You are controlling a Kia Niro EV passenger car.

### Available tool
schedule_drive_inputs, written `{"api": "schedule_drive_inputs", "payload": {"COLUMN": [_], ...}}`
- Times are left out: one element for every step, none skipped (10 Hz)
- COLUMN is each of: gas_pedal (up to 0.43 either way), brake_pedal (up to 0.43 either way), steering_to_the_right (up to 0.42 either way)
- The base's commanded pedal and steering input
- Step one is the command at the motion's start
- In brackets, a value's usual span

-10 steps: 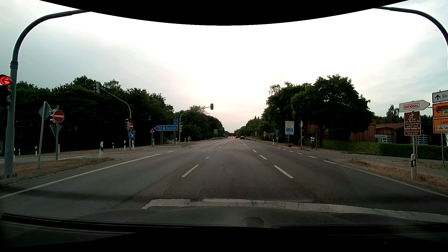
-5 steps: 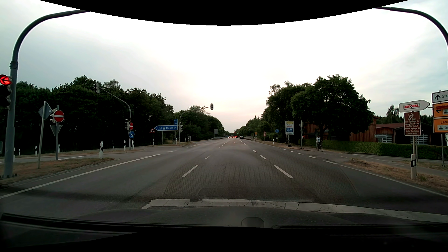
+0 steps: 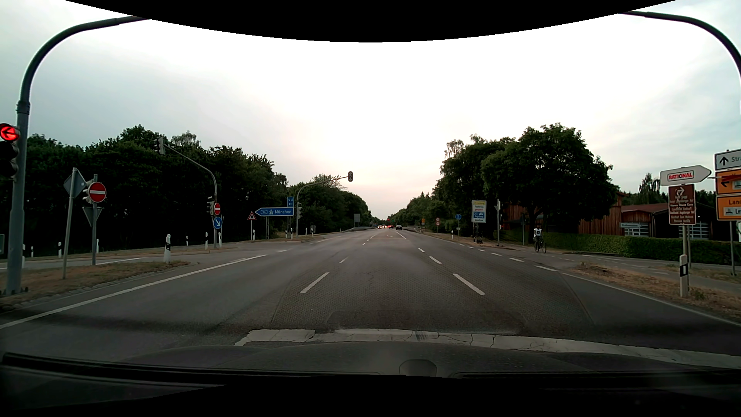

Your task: Follow the waypoints while adhering to traffic rules and regulations

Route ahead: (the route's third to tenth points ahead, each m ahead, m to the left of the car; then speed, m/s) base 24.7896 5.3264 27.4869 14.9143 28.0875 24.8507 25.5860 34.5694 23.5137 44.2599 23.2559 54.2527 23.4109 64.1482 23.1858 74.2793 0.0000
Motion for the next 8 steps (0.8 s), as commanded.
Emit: {"api": "schedule_drive_inputs", "payload": {"gas_pedal": [0.0, 0.0, 0.0, 0.0, 0.0, 0.0, 0.0, 0.0], "brake_pedal": [0.232, 0.232, 0.232, 0.232, 0.232, 0.232, 0.232, 0.232], "steering_to_the_right": [-0.001, -0.001, -0.001, -0.001, -0.001, -0.001, -0.001, -0.001]}}
